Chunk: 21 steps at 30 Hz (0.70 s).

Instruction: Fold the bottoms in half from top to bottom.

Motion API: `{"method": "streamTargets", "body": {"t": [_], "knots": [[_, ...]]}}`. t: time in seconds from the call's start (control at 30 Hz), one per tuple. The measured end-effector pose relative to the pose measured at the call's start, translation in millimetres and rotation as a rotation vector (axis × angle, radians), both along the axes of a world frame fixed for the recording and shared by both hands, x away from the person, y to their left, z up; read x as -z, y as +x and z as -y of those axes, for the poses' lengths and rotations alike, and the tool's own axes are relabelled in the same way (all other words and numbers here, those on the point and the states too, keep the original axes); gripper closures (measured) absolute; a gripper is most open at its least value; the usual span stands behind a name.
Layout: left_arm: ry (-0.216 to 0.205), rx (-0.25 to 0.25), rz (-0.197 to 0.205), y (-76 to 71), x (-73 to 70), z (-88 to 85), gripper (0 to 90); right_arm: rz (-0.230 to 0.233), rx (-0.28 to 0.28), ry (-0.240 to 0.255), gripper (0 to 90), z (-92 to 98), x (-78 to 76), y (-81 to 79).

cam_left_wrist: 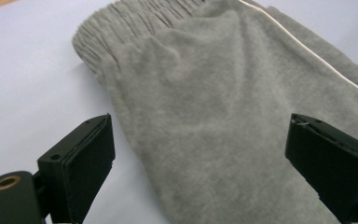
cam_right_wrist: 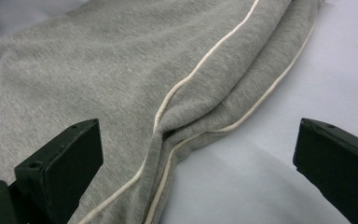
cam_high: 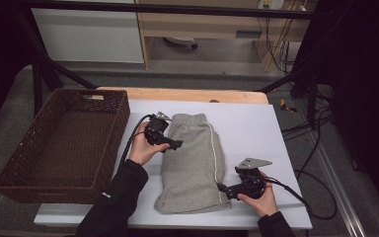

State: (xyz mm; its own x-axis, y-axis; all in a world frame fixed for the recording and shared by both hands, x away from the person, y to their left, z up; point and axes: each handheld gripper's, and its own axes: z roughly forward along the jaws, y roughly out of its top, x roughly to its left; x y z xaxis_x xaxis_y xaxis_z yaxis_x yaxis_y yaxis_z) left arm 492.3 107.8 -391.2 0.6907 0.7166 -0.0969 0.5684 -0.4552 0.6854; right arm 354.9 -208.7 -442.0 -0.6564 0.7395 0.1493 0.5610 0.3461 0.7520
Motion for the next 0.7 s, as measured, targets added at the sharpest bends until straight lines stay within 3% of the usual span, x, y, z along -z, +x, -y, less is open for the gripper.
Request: {"method": "streamTargets", "body": {"t": [0.23, 0.4, 0.53, 0.7], "knots": [[-0.004, -0.021, 0.005, 12.3, -0.5, 0.6, 8.8, -0.003, 0.000, 0.001, 2.2, -0.5, 0.3, -0.2], [-0.006, -0.067, -0.001, 24.0, 5.8, -2.7, 10.1, -0.003, 0.002, 0.004, 2.3, -0.6, 0.3, -0.1], [0.002, -0.104, -0.029, 33.5, 14.2, -8.0, 13.5, -0.001, 0.002, 0.000, 2.4, -0.3, 0.3, 0.1], [0.001, -0.131, -0.034, 42.1, 22.5, -11.1, 22.9, -0.005, 0.003, -0.004, 2.4, -0.7, 0.9, 0.5]]}}
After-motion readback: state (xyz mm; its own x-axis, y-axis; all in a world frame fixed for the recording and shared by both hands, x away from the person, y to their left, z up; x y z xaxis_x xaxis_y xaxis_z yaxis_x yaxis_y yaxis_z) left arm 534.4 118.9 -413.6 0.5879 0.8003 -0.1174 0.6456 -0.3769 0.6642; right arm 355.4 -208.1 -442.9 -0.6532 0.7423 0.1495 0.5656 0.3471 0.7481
